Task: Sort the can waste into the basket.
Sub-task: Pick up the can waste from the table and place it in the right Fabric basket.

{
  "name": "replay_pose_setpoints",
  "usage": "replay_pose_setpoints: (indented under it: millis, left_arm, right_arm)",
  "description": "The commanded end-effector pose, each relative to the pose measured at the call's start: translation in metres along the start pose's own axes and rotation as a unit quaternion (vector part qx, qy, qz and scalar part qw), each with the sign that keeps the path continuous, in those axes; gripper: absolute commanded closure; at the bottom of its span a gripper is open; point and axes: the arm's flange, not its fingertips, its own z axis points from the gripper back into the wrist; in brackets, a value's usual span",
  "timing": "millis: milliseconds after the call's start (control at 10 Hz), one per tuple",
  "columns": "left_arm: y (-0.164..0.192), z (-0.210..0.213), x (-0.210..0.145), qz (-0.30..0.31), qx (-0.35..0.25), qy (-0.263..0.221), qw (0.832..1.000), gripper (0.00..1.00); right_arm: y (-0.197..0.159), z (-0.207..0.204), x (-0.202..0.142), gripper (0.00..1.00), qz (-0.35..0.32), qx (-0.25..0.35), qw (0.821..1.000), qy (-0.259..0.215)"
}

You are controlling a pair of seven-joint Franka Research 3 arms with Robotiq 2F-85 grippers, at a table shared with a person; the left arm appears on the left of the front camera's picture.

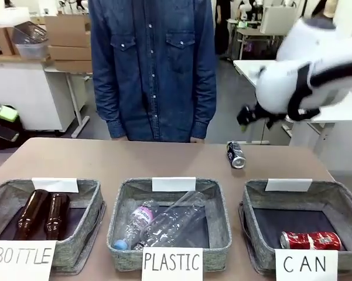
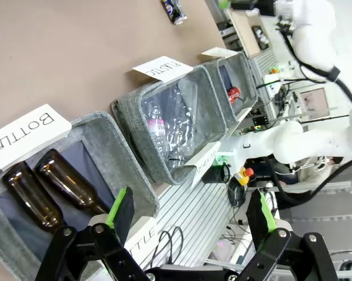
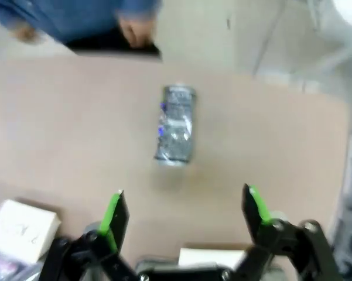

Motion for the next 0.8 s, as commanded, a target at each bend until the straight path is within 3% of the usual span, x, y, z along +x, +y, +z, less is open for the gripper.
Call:
replay_pose_setpoints:
  millis: [0,100,200,400,700]
  left_arm:
    - [0.000,0.000,0.000,-0.006,-0.002,-0.008,1.000,0.00]
    - [0.000,0.000,0.000,-0.006,-0.002,-0.008,1.000,0.00]
    - [0.000,0.000,0.000,-0.006,-0.002,-0.008,1.000,0.00]
    - [0.000,0.000,0.000,-0.006,-0.002,-0.008,1.000,0.00]
    - [0.000,0.000,0.000,-0.006,-0.002,-0.008,1.000,0.00]
  right_arm:
    - [0.003,0.025,0.012,0.00,0.025,0.015,0.999,-0.027]
    - [0.003,0.025,0.012,0.00,0.025,0.015,0.999,-0.027]
    - [-0.002,-0.004,-0.003,0.00,-0.002,-0.001,1.000,0.003]
    - [0.007,-0.042,0.012,0.00,-0.036,-0.028,0.998,0.052]
    - [0.020,-0.098,0.037,0.00,-0.070,-0.006,0.997,0.037]
